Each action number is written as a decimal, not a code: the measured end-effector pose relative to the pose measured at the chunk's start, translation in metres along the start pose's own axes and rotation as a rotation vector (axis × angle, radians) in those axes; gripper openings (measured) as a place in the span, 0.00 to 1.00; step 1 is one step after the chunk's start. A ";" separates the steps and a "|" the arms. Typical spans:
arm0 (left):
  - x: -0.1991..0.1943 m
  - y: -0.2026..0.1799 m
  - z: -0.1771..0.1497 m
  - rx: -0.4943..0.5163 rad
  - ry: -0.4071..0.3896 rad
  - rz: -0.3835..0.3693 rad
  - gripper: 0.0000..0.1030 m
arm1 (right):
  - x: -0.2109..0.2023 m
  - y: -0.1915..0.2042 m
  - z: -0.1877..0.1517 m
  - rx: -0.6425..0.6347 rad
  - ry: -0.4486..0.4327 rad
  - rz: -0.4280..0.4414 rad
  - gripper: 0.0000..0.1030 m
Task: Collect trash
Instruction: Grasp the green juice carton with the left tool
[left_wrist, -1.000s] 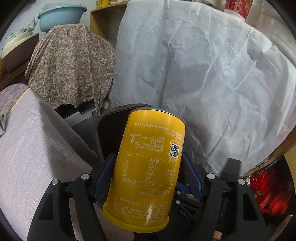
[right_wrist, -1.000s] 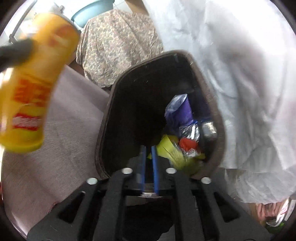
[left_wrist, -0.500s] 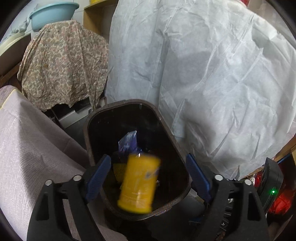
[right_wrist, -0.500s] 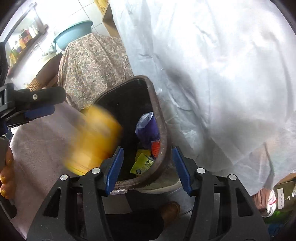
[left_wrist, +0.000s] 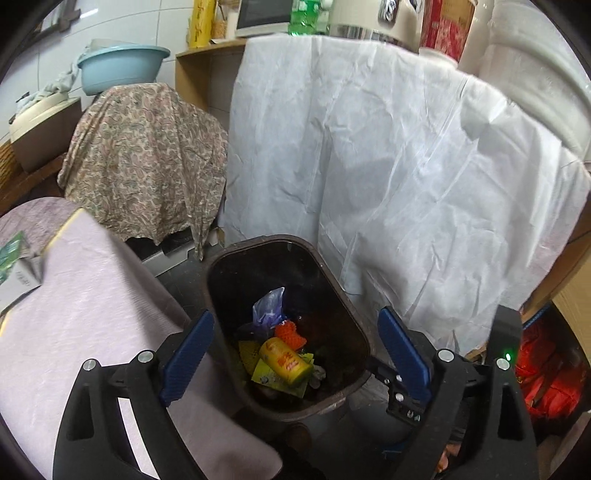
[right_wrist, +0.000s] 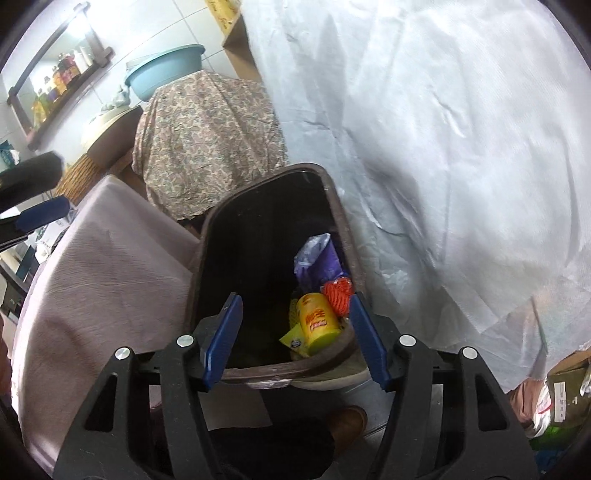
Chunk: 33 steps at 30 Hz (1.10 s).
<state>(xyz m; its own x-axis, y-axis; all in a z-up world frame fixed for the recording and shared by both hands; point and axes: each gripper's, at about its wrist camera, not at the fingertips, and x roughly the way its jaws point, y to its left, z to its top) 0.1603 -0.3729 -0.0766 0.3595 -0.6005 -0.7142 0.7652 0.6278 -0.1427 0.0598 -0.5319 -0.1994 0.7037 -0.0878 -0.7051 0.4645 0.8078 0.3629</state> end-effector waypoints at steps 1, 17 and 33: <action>-0.007 0.003 -0.002 0.000 -0.004 0.003 0.86 | -0.001 0.004 0.001 -0.006 0.001 0.007 0.59; -0.093 0.078 -0.035 0.106 -0.043 0.074 0.94 | -0.018 0.086 0.017 -0.168 -0.005 0.151 0.70; -0.078 0.207 0.001 0.419 0.126 0.272 0.95 | -0.014 0.143 0.030 -0.278 0.050 0.255 0.71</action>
<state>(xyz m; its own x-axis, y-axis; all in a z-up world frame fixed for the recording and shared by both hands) 0.2915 -0.1964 -0.0499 0.5279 -0.3623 -0.7682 0.8106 0.4849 0.3283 0.1323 -0.4324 -0.1190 0.7475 0.1592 -0.6449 0.1095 0.9280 0.3561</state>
